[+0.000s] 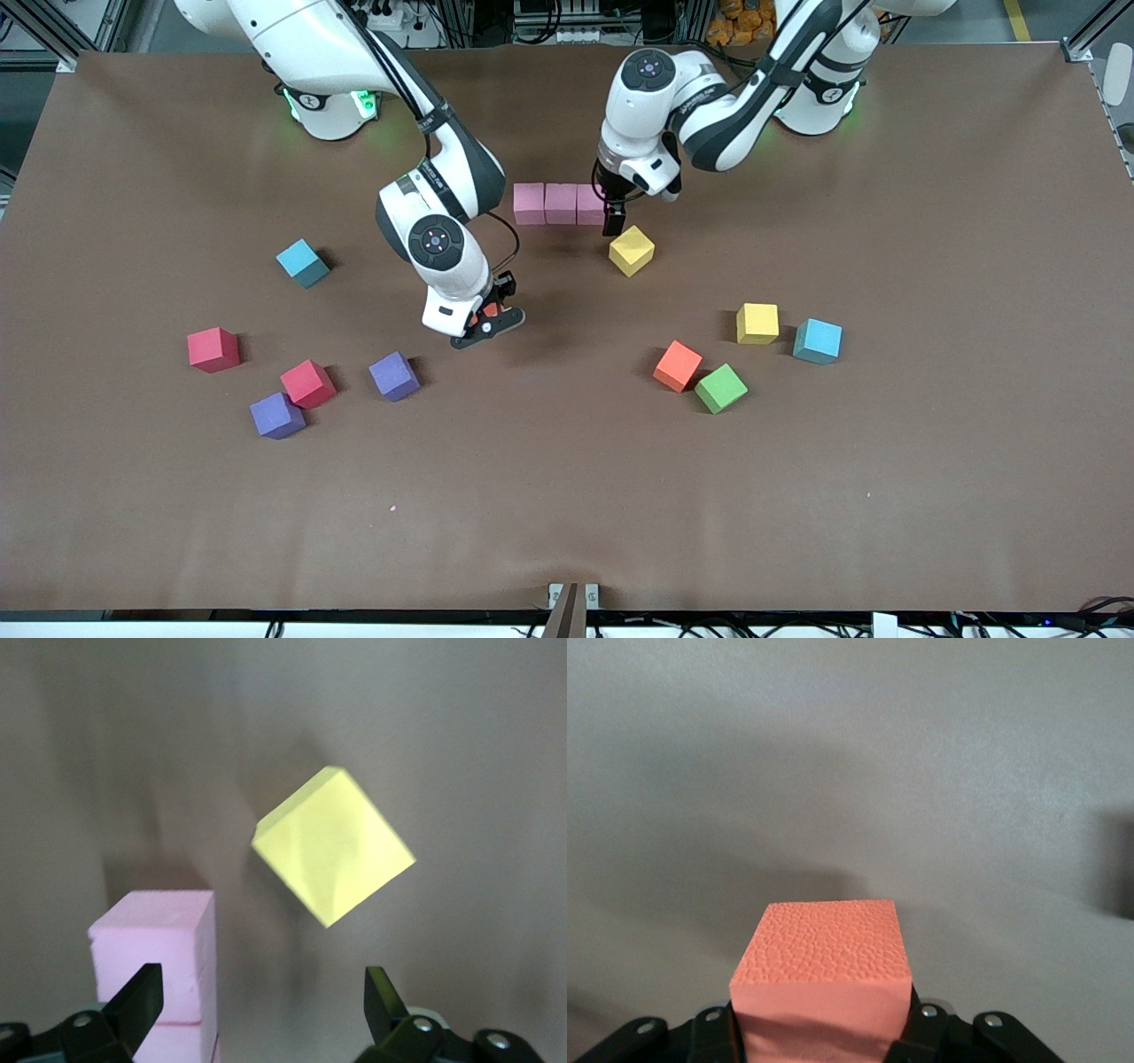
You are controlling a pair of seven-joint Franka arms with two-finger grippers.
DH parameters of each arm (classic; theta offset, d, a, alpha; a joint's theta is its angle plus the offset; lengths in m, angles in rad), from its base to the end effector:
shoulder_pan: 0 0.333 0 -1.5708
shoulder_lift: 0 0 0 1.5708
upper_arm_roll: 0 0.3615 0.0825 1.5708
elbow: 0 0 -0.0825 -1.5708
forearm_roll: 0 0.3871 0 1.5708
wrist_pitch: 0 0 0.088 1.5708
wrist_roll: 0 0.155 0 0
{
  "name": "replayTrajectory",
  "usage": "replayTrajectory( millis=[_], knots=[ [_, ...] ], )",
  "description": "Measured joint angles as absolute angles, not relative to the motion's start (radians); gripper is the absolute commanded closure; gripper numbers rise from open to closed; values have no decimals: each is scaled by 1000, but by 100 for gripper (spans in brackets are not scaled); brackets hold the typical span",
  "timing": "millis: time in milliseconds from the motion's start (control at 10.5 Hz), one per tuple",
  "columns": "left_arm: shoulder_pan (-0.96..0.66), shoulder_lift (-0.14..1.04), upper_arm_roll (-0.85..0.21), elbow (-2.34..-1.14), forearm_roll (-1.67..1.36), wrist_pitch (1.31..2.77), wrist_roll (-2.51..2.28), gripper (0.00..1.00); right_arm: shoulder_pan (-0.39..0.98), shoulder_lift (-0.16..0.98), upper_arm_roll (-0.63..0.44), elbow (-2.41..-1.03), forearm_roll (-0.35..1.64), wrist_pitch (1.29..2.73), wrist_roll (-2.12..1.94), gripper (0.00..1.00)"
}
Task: Form number 2 with 11 blocks
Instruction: 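Grasp the yellow block beside the pink row with the left gripper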
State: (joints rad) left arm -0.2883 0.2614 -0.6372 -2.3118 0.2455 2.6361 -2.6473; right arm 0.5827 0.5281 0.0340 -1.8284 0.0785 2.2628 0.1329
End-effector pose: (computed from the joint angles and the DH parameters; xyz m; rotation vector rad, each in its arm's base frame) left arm 0.3302 -0.4437 0.2582 2.1692 2.1023 -0.0734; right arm 0.5352 0.3840 0.2260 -3.0302 -0.6570 0.1781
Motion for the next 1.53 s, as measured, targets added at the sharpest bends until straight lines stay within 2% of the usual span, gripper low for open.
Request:
replayTrajectory(
  millis=[286,668,1526],
  knots=[
    [-250,286,-635,-2297,248,2618,-2385,0,609,545,45,-1822,158,2261,151,83],
    [-246,408,-633,-2160,248,2436,-2068,0,690,553,48,-1815,177,2257,246,83],
    [-223,486,-630,-2142,249,2410,-1879,0,684,554,34,-1818,177,2199,296,83]
  ],
)
